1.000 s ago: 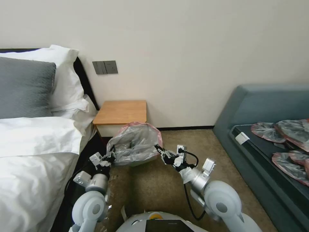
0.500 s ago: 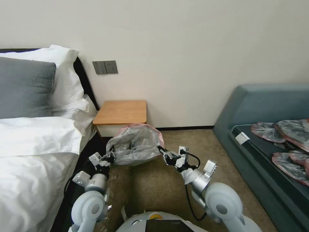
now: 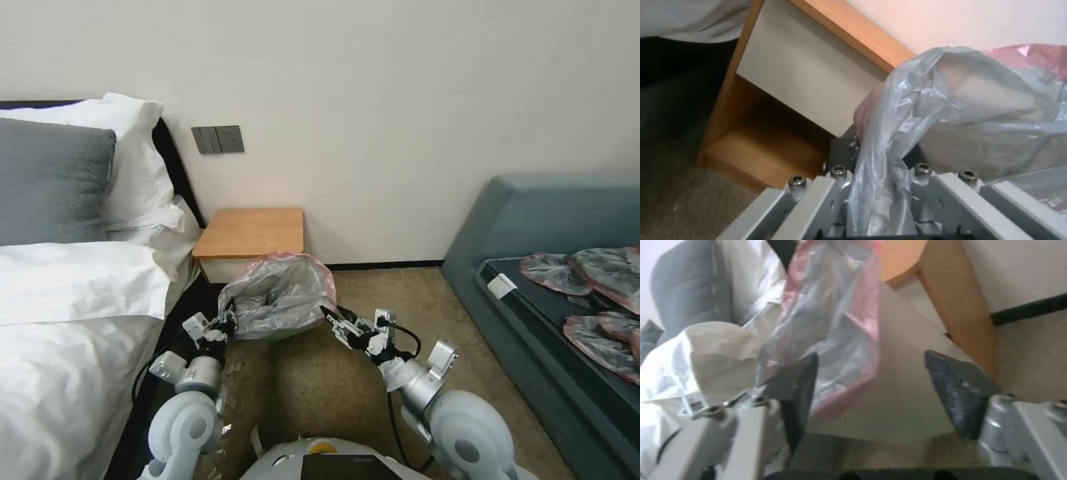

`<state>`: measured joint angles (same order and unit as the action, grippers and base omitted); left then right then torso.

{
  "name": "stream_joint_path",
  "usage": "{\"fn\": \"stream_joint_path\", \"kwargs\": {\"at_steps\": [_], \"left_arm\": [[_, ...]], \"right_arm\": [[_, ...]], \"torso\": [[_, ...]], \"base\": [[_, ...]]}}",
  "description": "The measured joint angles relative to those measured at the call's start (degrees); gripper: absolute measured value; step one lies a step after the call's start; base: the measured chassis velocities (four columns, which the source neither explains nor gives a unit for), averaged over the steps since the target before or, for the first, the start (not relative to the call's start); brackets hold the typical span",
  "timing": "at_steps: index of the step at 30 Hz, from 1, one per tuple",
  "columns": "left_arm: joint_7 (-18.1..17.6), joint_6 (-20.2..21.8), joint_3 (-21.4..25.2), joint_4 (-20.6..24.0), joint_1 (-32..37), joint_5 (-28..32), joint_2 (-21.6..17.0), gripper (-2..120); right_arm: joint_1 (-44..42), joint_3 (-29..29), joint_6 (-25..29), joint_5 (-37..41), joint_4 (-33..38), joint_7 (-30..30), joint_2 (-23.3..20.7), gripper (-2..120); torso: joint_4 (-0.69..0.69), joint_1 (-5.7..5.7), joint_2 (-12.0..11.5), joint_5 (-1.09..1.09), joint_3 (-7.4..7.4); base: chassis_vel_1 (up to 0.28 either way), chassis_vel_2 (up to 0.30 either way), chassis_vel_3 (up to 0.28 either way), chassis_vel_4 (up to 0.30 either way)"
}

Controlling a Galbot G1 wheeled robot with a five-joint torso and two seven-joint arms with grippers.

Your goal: Pick up the garbage bag from the table and place it over the trash can.

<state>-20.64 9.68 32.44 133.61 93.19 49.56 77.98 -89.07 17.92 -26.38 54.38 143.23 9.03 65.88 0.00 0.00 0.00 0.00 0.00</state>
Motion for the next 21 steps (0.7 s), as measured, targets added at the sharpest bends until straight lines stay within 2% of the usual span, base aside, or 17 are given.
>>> {"fn": "stream_joint_path", "kwargs": {"at_steps": [2,4,5,8,15,19,21], "left_arm": [[0.0,0.0,0.0,0.0,0.0,0.0,0.0,9],[-0.4,0.0,0.2,0.0,-0.3,0.4,-0.2,9],[-0.4,0.0,0.2,0.0,-0.3,0.4,-0.2,9],[-0.7,0.0,0.5,-0.1,-0.6,0.9,-1.0,9],[-0.8,0.0,-0.2,-0.3,-0.7,1.0,-0.9,9],[-0.8,0.0,-0.4,-0.3,-0.7,1.0,-0.8,9],[-0.9,0.0,-0.4,-0.2,-0.6,1.0,-0.7,9]], "right_arm": [[0.0,0.0,0.0,0.0,0.0,0.0,0.0,65],[-0.5,0.8,0.1,-1.3,0.0,0.6,0.0,82],[-0.5,0.8,0.1,-1.3,0.0,0.6,0.0,82],[-0.1,3.9,0.4,-1.9,0.1,0.5,-0.5,97],[3.9,6.5,3.0,-1.3,0.1,-0.9,-2.6,100],[7.8,5.7,3.8,-0.5,-0.4,-2.0,-3.4,100],[11.6,4.2,3.8,0.0,-2.9,-3.0,-2.9,100]], "torso": [[0.00,0.00,0.0,0.00,0.00],[0.00,0.00,0.0,0.00,0.00],[0.00,0.00,0.0,0.00,0.00],[0.00,0.00,0.0,0.00,0.00],[0.00,0.00,0.0,0.01,0.00],[0.01,0.00,0.0,-0.01,0.00],[0.01,0.00,0.0,0.01,0.00]], "base": [[0.000,0.000,0.000,0.000],[0.000,0.000,0.000,0.000],[0.000,0.000,0.000,0.000],[0.000,0.000,0.000,0.000],[0.000,0.000,0.000,0.000],[0.000,0.000,0.000,0.000],[0.000,0.000,0.000,0.000]]}}
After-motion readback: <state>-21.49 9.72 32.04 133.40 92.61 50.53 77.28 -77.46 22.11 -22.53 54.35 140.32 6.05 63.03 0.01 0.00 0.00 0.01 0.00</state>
